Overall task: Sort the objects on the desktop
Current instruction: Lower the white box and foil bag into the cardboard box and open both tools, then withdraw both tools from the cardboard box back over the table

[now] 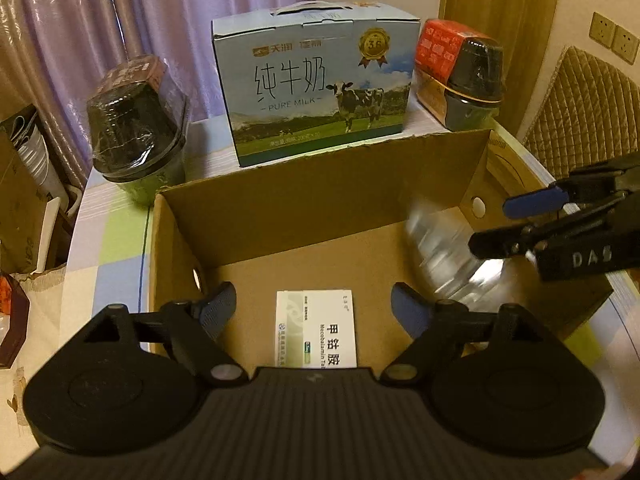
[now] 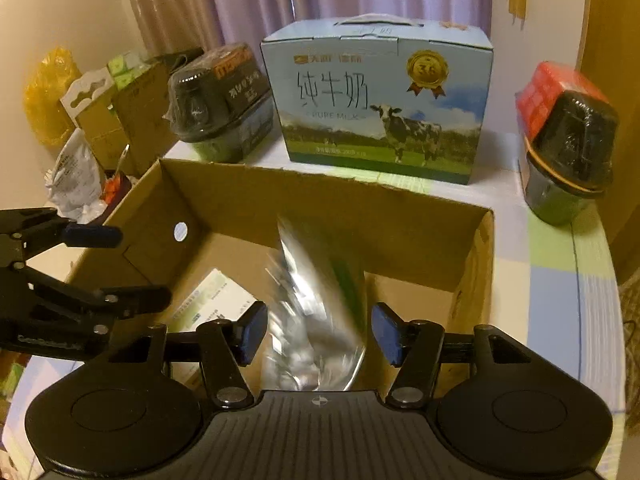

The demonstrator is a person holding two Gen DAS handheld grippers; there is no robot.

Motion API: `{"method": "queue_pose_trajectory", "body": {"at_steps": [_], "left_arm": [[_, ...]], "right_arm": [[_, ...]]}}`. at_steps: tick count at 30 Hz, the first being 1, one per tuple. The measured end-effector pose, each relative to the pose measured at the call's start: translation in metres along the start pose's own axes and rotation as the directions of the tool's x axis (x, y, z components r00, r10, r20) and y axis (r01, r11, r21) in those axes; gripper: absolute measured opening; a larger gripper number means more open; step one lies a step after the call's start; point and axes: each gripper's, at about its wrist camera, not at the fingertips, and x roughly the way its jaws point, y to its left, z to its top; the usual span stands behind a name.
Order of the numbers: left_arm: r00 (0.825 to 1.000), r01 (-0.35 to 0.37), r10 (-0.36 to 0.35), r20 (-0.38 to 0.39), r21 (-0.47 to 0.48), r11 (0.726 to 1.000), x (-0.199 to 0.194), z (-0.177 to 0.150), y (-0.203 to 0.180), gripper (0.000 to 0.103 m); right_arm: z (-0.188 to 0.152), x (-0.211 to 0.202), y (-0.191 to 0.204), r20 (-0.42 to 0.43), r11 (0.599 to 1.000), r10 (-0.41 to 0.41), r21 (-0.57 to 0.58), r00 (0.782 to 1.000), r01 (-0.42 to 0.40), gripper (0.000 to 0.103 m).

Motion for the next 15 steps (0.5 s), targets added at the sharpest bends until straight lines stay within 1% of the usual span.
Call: {"method": "queue_pose_trajectory", "body": {"at_steps": [7, 9, 11, 12, 15], "left_arm": [[0.999, 0.004, -0.003, 0.038, -0.021, 1.0, -0.034, -0.018, -0.002, 0.082], [0.999, 0.005, -0.003, 0.052, -0.033, 0.999, -0.049, -0.025, -0.003, 0.082], [0.998, 0.003, 0.0, 0.069, -0.045, 0.999, -0.065, -0.033, -0.005, 0.082], [0.997, 0.002, 0.002, 0.079, -0.049, 0.999, -0.073, -0.037, -0.006, 0.082], [0.993, -0.002, 0.009, 0.114, -0.069, 0.998, -0.101, -0.051, -0.009, 0.085]], "right_arm": [[-0.012, -0.036, 0.005, 0.043, 1.0, -0.025, -0.012, 0.999, 0.025, 0.06], [-0.018, -0.052, 0.011, 0.065, 0.999, -0.026, -0.023, 0.998, 0.028, 0.064], [-0.027, -0.069, 0.019, 0.092, 0.999, -0.024, -0.022, 0.995, 0.026, 0.071], [-0.032, -0.078, 0.024, 0.105, 0.999, -0.022, -0.025, 0.994, 0.024, 0.072], [-0.051, -0.104, 0.039, 0.137, 0.999, -0.004, -0.039, 0.991, 0.009, 0.08]]}}
